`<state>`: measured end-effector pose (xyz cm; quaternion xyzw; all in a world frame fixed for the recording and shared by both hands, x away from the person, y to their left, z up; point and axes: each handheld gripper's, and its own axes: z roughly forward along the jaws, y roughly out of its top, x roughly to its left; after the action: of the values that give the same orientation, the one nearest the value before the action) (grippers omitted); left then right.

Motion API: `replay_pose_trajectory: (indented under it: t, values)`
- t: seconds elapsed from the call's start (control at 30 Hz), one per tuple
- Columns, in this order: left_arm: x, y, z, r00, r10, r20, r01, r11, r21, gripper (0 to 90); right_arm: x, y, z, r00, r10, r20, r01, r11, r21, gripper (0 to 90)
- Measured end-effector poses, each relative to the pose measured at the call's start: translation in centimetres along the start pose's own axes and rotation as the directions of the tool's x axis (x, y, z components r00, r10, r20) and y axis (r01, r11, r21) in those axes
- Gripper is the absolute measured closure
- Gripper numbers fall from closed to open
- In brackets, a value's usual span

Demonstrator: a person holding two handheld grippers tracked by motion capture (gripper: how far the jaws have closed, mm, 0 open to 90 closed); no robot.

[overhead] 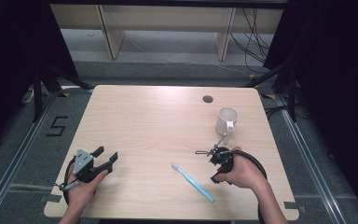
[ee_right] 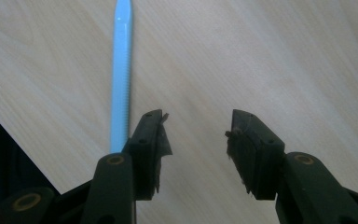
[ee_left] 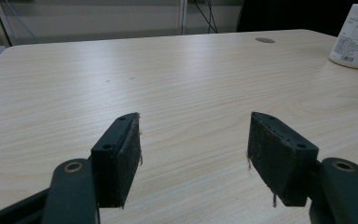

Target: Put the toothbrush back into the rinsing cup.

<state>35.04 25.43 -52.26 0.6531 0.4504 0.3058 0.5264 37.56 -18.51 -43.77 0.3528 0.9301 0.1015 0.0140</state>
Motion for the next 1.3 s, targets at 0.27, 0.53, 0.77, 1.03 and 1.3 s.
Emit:
replay_pose_trajectory:
  t: [0.27,0.53,0.77,1.03,1.3]
  values:
    - [0.0,0.0,0.0,1.0000,-0.001,0.003,0.001,1.0000,-0.002,34.1,0.6,0.7,0.3,0.9994,-0.027,-0.023,0.027,0.999,0.020,57.4]
    - [0.1,0.0,0.0,1.0000,-0.002,0.005,0.002,1.0000,-0.001,34.1,1.5,1.9,0.9,0.9985,-0.038,-0.039,0.040,0.998,0.043,59.5]
    - [0.0,0.0,0.0,1.0000,-0.001,0.006,0.001,1.0000,0.001,34.1,2.1,2.6,1.2,0.9979,-0.031,-0.057,0.035,0.998,0.056,62.4]
    - [0.0,0.0,0.3,0.9999,-0.002,0.013,0.002,0.9999,-0.013,34.1,2.4,3.1,2.1,0.9985,-0.025,-0.048,0.028,0.998,0.061,66.3]
    - [0.0,0.0,0.2,0.9999,-0.003,0.014,0.003,0.9999,-0.013,34.1,2.8,3.8,2.6,0.9966,-0.067,-0.047,0.070,0.995,0.066,66.4]
